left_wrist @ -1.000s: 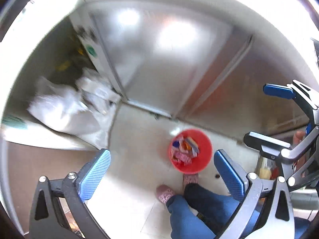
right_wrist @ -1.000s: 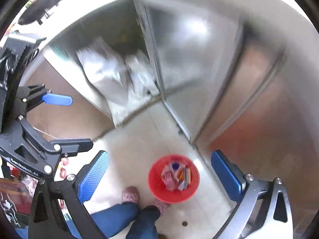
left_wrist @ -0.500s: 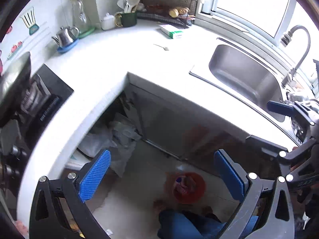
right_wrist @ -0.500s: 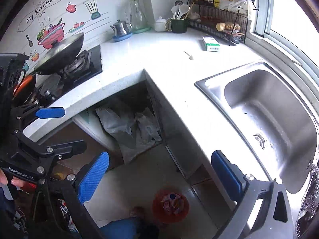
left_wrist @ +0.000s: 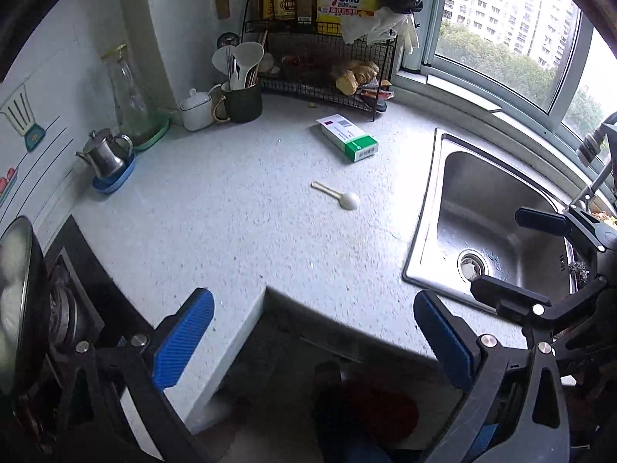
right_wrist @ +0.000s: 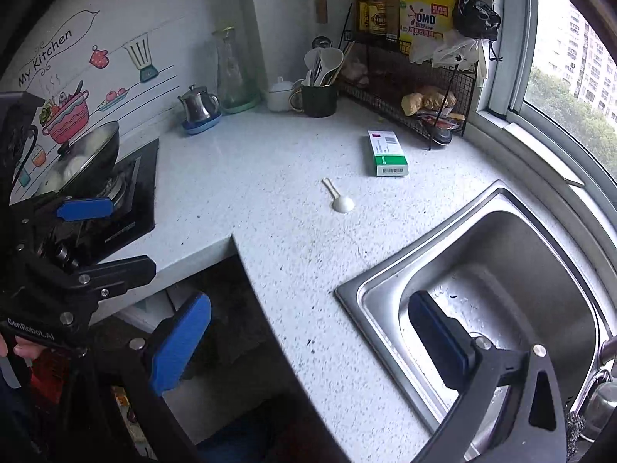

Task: Collect trash
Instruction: 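Raise both open tools back up to the counter, then grasp the white-and-green capsule box with the right tool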

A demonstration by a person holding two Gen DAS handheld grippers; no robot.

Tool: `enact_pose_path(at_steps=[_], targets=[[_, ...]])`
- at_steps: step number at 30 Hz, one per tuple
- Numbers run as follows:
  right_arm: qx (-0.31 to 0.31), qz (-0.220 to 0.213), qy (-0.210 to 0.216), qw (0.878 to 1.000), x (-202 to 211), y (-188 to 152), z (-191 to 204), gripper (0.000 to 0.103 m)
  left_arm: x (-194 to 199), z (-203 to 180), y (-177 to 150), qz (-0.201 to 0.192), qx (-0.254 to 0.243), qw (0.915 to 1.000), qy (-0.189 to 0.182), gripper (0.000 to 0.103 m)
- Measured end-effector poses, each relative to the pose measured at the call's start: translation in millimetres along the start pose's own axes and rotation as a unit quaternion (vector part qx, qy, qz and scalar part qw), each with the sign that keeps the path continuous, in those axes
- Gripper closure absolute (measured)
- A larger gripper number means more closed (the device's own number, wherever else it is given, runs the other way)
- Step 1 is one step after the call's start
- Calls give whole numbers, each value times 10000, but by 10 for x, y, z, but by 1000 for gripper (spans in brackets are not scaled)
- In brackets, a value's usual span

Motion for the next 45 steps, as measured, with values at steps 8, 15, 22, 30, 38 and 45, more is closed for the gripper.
enact_pose_path(at_steps=[8,15,22,30,38,45], targets=[[-393,156,-150,9990,-432,792,-328,1,-555,243,1051,243,-350,9988,-240,0],[-535,313,-256,9977,-830,1298,-572,1,-994,431,1602,474,-506,9973,-258,0],[-653,643,-308,9953,-1323,1663,-828,1,-1471,526,1909,781,-590,9946,-351,0],[-684,1147,-435,9901,-2019,1846,-1099,1,-1990,587,2076,1082,-663,9910,-430,0],[-670,1361,-501,9872,-2469,1974,-1274,1,-2196,642,1999,1228,-830,9880,-427,0],[-499,1366,-597,9876,-2483,1947,-1223,39,-2255,597,1854,1254,-1389,9811,-498,0]])
Point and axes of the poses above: each gripper's, at about its wrist camera, not at the fingertips, and x roughly against the way its jaws point, z to its left, y to its top, the point moved 6 cm from there along -x, roughly the way its jaws point, and after that the axes turned 7 degrees about z, right-handed, at the moved point
